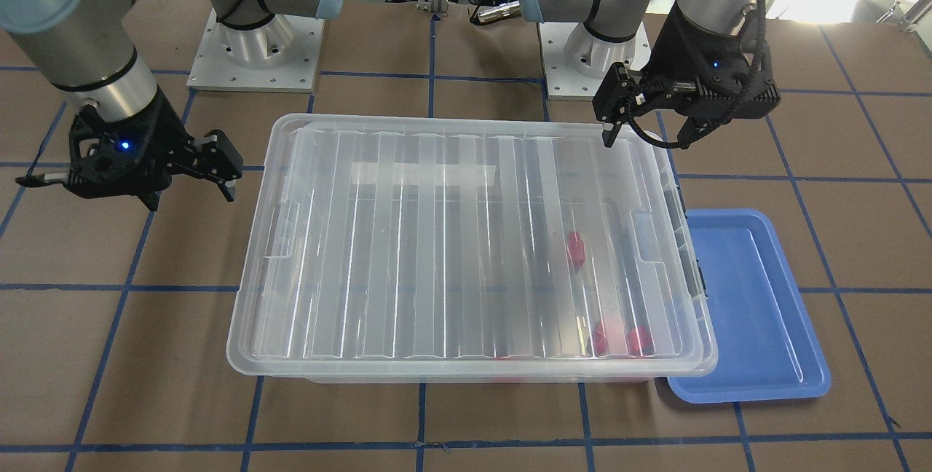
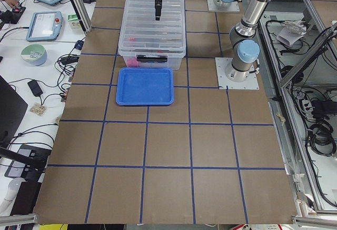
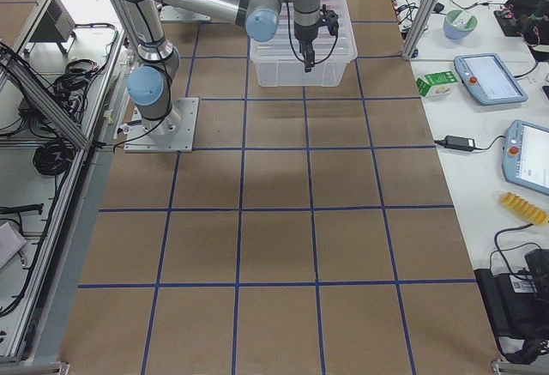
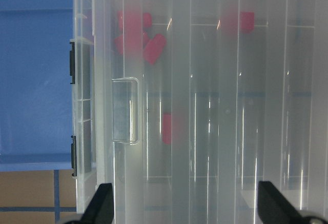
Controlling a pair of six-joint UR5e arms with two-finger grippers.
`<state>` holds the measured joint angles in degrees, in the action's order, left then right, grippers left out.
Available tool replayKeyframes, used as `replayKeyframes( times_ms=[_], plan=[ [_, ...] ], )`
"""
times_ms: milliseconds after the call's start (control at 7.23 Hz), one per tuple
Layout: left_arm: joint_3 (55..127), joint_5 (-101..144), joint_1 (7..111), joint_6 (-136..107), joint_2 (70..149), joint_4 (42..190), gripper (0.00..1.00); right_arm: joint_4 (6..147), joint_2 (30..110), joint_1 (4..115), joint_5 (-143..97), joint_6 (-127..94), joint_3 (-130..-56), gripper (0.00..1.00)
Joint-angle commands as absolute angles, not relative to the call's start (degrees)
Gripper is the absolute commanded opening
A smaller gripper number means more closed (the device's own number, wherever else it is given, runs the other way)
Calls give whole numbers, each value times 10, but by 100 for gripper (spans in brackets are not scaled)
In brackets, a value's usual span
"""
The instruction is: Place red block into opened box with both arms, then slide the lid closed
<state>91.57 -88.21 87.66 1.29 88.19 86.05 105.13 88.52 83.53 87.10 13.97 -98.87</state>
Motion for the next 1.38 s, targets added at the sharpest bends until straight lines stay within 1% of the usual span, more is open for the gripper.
replayKeyframes(
  times_ms=[0,277,553,691,1245],
  plan=[
    [917,-883,877,12,878,862,100,946,919,858,875,73,-919,100],
    [912,-884,877,9,878,873,100,917,919,923,909,24,-883,100],
    [899,-886,875,4,880,905,100,904,916,927,900,14,-877,100],
    [894,-884,876,4,889,905,100,907,914,926,894,14,-876,100],
    [894,-884,878,4,885,907,100,908,914,927,892,14,-878,100]
  ],
)
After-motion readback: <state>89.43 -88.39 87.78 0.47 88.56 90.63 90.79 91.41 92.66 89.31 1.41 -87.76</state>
